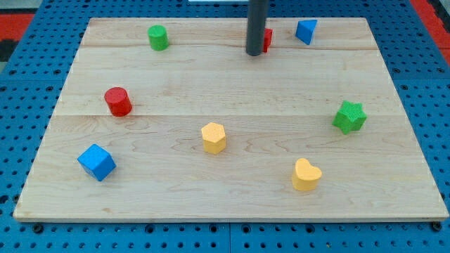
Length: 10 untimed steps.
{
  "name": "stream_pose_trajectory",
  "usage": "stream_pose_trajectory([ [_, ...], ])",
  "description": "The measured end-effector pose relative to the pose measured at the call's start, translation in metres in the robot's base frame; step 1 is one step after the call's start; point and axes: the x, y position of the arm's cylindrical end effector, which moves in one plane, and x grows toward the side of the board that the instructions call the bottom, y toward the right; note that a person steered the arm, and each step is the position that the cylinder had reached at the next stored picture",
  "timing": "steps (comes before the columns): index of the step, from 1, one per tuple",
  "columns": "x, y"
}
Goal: Move the red circle top left diagonally to the blue cube
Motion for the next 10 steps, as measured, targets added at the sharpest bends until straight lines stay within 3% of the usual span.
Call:
stream_pose_trajectory([
  [4,0.049,-0.131],
  [6,0.132,-0.238],
  [7,0.174,-0.216],
  [8,0.182,-0.216],
  [10,0.222,-0.256],
])
